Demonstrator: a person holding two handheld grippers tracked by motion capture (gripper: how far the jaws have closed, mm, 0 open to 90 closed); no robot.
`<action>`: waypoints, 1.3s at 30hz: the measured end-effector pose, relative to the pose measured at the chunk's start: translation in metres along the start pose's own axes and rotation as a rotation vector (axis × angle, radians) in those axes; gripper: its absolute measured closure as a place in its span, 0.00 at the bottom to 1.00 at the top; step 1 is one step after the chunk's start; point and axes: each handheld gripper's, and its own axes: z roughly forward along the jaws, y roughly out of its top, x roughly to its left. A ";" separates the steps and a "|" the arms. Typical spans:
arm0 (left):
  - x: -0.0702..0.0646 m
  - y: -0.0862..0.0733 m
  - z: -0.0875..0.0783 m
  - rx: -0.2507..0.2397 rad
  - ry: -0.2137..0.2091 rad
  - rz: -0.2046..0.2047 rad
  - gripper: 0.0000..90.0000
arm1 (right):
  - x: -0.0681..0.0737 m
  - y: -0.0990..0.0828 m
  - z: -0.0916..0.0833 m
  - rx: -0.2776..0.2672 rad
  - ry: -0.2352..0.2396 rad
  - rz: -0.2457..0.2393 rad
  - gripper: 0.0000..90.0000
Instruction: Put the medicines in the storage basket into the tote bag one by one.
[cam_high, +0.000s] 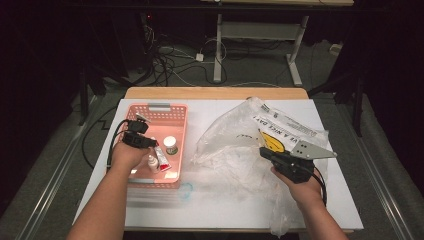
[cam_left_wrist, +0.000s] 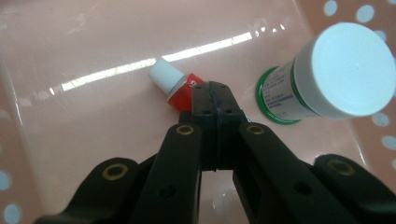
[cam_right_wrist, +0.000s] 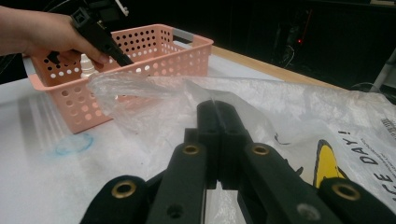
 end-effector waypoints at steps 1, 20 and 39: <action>0.000 0.002 0.001 -0.002 0.000 0.004 0.98 | 0.000 0.000 0.000 0.000 0.000 0.000 1.00; -0.008 0.017 0.004 -0.024 -0.033 0.086 0.98 | 0.000 -0.002 0.000 0.008 0.005 -0.005 1.00; -0.009 0.012 0.011 0.081 0.029 0.131 0.98 | 0.000 -0.003 -0.003 0.007 0.001 -0.002 1.00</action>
